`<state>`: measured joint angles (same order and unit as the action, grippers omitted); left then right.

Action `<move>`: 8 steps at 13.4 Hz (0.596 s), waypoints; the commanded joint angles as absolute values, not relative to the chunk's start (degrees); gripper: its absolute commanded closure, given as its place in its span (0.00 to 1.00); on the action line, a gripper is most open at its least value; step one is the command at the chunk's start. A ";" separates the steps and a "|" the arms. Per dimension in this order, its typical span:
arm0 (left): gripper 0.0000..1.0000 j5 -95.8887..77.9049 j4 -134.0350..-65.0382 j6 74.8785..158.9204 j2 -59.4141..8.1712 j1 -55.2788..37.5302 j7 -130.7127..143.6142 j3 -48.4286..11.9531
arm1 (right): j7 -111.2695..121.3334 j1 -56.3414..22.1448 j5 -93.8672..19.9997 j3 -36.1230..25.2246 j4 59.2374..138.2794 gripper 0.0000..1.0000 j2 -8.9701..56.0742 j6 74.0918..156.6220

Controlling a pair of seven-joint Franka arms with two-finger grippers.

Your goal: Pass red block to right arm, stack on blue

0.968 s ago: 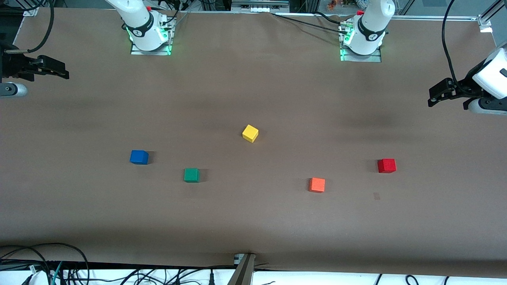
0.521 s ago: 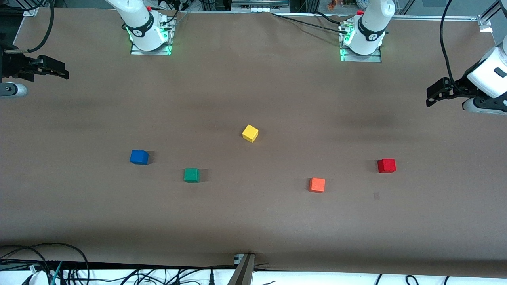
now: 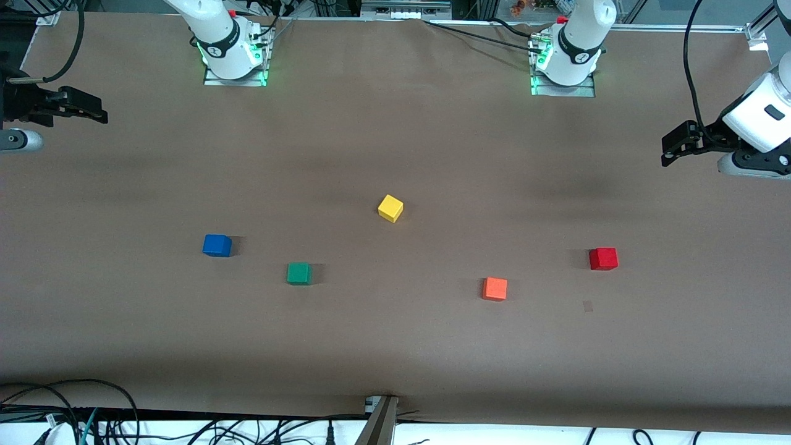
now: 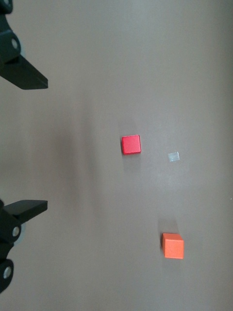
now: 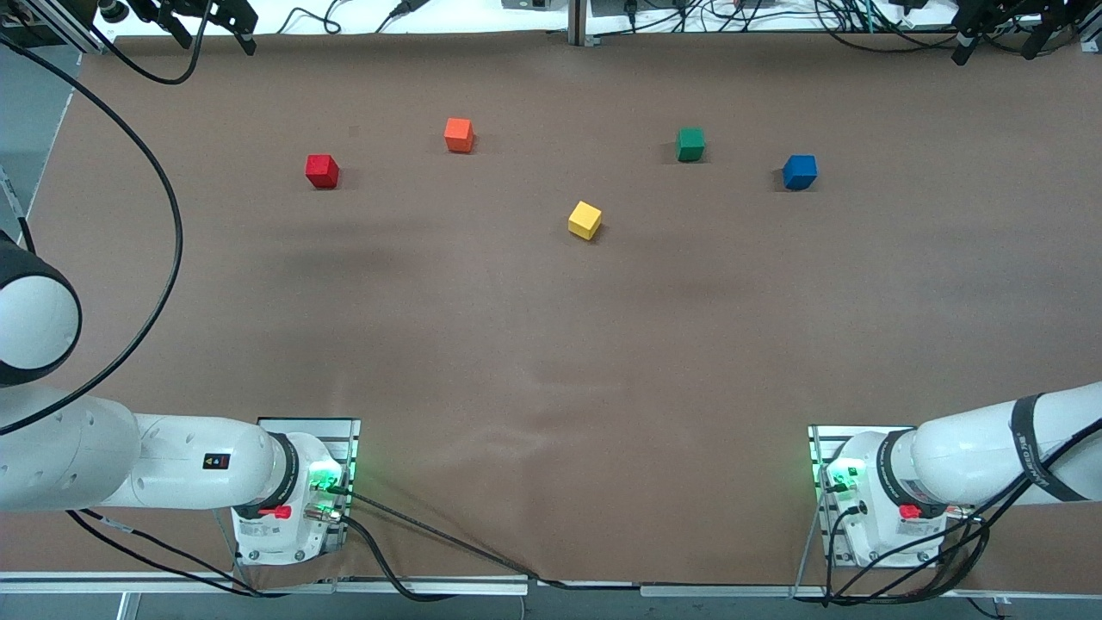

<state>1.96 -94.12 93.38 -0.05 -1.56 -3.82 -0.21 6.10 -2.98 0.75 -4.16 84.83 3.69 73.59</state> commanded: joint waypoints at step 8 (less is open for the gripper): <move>0.00 3.96 -93.87 91.94 -0.18 -1.23 -3.96 -0.44 | 6.06 -2.55 -0.26 -4.22 84.81 0.00 3.52 73.65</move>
<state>2.48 -94.21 93.08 -0.26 -1.47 -3.79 -0.14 6.10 -2.98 0.73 -4.20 84.83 3.69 73.59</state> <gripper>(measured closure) 0.000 0.000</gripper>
